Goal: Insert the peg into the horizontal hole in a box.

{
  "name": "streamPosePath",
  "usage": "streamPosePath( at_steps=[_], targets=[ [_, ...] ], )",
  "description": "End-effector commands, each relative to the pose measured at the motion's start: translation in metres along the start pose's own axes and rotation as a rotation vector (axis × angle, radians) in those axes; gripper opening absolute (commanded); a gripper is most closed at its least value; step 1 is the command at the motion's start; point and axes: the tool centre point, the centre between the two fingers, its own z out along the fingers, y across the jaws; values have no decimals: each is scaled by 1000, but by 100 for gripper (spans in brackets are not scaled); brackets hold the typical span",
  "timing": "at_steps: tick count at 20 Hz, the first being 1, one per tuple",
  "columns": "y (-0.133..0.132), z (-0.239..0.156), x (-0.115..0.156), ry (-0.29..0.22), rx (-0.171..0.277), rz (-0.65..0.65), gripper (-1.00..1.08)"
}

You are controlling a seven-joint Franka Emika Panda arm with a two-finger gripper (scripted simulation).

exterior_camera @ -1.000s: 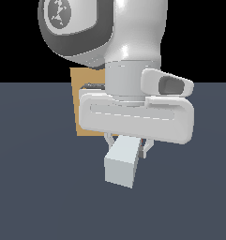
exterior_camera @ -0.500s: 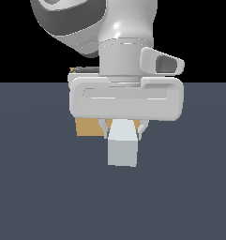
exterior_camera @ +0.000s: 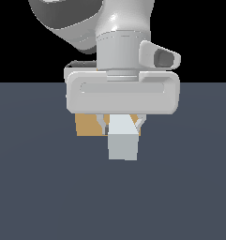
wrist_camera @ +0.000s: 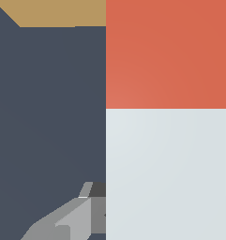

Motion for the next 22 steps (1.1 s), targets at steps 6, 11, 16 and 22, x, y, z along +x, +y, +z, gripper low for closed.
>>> streamPosePath(
  at_steps=[6,11,16,22],
  targets=[
    [3,-5,-1,-1,-9,-4,-100],
    [1,-2,0,-1,-3,-4,-100],
    [1,-3,15,-1,-4,-4,-100],
    [0,-4,59,-1,-6,-4,-100]
  ],
)
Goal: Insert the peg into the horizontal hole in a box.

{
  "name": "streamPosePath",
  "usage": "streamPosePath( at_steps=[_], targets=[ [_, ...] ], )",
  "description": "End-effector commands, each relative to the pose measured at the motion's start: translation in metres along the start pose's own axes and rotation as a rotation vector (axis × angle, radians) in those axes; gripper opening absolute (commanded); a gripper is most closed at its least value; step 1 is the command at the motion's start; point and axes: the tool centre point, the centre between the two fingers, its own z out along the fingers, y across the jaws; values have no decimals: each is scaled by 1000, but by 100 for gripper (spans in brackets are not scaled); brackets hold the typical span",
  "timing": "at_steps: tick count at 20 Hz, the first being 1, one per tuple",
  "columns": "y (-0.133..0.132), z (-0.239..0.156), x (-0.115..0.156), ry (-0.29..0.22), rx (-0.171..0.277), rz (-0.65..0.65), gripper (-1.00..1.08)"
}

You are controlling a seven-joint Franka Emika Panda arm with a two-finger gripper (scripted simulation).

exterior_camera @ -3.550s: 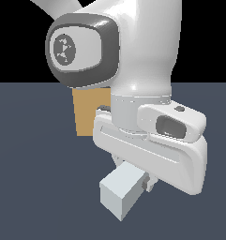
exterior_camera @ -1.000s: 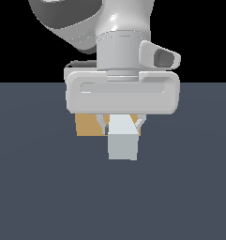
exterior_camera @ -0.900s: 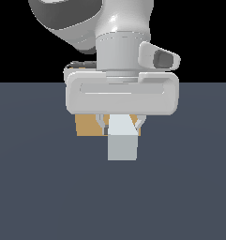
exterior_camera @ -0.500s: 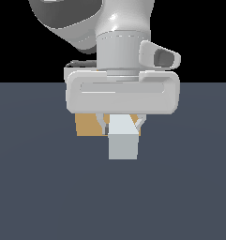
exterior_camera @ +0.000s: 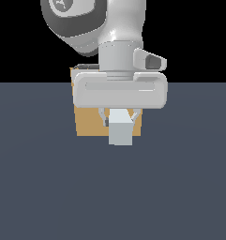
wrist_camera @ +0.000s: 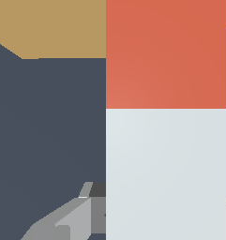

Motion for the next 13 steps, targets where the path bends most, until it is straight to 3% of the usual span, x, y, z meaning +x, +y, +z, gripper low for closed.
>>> streamPosePath(
  at_steps=[1,7,13],
  targets=[
    [1,-3,24,0,-7,-2,-100],
    [2,-4,69,0,-8,-2,-100],
    [3,-4,83,0,-9,-2,-100]
  ],
)
